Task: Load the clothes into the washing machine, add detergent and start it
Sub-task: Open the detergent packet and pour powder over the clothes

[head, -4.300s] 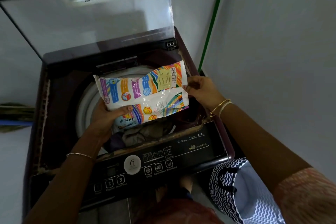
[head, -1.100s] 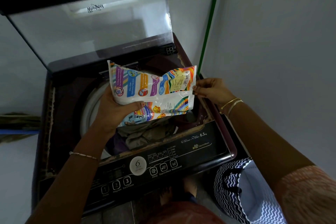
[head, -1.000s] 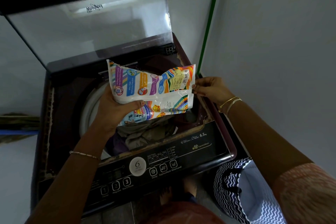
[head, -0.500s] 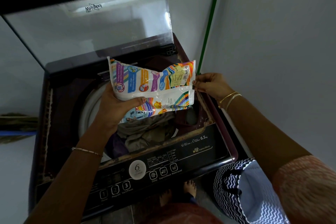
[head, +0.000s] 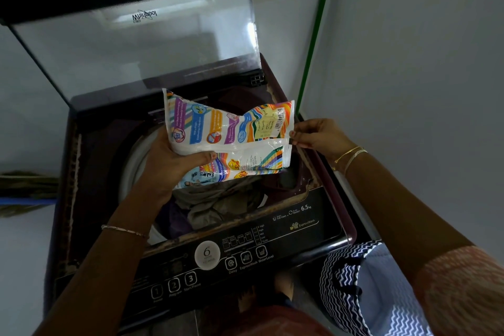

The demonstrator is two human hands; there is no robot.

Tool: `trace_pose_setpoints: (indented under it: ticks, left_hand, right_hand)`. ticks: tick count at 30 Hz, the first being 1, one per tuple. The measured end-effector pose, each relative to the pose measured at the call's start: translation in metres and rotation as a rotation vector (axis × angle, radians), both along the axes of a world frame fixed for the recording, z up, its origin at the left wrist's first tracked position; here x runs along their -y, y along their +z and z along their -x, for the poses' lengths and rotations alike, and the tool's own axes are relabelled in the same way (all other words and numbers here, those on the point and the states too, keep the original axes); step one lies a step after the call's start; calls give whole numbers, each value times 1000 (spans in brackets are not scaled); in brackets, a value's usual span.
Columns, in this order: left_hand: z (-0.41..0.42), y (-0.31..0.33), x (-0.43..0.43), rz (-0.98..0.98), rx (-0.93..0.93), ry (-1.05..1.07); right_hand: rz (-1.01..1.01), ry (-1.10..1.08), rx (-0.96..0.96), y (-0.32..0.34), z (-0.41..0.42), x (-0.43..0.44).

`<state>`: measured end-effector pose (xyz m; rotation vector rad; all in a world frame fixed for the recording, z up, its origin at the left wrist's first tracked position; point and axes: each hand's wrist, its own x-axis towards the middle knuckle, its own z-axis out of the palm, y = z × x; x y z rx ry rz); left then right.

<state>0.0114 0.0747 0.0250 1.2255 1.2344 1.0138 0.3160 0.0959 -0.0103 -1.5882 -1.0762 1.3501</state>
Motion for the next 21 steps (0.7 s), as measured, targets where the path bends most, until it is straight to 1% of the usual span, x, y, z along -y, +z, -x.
trace_pose_setpoints:
  ticks: [5,11,21]
  left_hand:
    - [2,3,3,9,-28,-14]
    - [3,8,7,6,-9,-31]
    - [8,12,7,-1,-10,14]
  right_hand:
    - [35,45,-23,2,-2,7]
    - [60,52,-54,5,-1,12]
    - [25,49,-47,11,7,7]
